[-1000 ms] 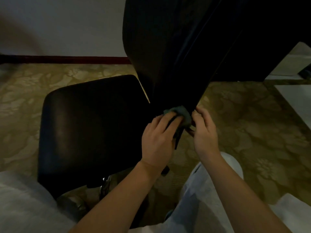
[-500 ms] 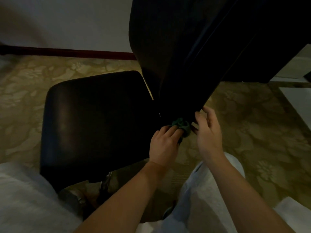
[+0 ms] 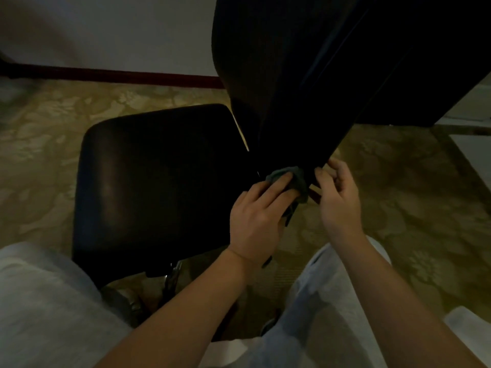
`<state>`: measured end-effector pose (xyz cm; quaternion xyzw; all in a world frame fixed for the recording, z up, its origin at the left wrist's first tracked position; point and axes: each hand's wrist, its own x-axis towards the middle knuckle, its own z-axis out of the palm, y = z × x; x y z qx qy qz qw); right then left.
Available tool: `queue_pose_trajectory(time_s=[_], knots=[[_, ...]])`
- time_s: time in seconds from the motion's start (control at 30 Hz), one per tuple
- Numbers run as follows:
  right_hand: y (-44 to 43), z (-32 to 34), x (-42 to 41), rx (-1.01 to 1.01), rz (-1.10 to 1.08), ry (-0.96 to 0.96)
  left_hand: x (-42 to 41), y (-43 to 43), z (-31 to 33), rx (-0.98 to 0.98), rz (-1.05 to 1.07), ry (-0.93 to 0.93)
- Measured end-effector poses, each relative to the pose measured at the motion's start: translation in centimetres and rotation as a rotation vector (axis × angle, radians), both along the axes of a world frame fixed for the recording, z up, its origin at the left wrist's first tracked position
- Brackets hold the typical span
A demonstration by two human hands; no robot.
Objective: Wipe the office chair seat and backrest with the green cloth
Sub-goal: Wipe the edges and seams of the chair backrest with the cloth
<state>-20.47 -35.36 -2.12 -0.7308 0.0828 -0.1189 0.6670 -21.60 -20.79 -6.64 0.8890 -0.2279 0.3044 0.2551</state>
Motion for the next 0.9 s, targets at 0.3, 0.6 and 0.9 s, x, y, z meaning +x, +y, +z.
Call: queue_pose_trajectory(time_s=[0.3, 0.6, 0.9], knots=[[-0.1, -0.1, 0.2, 0.007, 0.006, 0.015, 1.7, -1.6, -4.4, 0.216, 0.016, 0.139], [-0.8, -0.5, 0.1, -0.178, 0.044, -0.02, 0.7, -0.2, -6.6, 0.267, -0.015, 0.391], [-1.1, -0.6, 0.3, -0.214, 0.031, -0.032, -0.3, 0.6, -0.1, -0.057, 0.01, -0.039]])
